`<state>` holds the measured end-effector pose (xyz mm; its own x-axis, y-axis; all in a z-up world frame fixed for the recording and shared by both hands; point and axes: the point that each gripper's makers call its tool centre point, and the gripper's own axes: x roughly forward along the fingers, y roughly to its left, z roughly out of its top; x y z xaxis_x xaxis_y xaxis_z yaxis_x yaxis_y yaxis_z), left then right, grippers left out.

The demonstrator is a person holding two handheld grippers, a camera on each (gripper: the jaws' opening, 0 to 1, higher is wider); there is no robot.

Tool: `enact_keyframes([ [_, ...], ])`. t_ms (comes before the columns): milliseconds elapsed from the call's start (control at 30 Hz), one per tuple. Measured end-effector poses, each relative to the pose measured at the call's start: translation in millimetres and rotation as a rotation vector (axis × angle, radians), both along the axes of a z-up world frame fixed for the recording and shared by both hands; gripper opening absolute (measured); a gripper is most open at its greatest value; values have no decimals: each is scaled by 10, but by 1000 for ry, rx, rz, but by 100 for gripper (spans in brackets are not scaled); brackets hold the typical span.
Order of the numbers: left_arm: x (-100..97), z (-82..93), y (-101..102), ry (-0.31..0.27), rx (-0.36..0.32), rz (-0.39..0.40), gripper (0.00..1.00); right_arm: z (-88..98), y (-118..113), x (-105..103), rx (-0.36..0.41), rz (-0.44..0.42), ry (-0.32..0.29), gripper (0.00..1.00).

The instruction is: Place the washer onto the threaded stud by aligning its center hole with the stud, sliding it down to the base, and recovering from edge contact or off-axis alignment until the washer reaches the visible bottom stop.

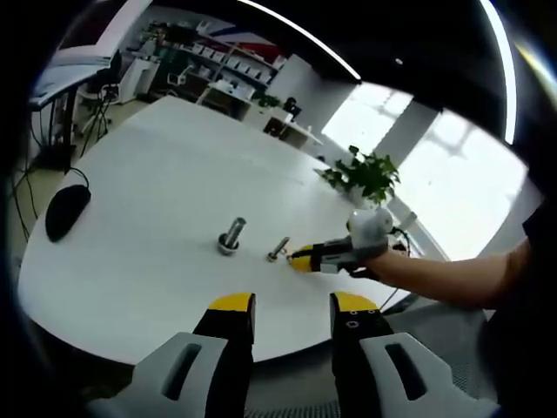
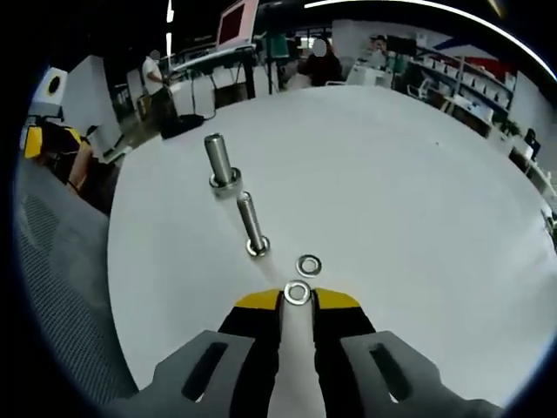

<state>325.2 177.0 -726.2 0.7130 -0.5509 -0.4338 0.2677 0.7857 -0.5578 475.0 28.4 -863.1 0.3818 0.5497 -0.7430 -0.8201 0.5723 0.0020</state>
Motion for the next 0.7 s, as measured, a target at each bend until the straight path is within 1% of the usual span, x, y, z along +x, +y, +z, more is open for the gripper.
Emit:
enact_keyframes([
  [167,-4,-4,0,3,2,-3,32,13,-13,12,-12,0,14,14],
  [233,-4,-5,0,4,3,-3,32,34,-16,30,-3,-5,13,14],
  [567,-5,-10,0,3,5,-5,32,292,44,61,49,-13,-10,14],
  [700,-5,-9,5,2,5,-2,32,425,113,55,55,2,-37,14],
])
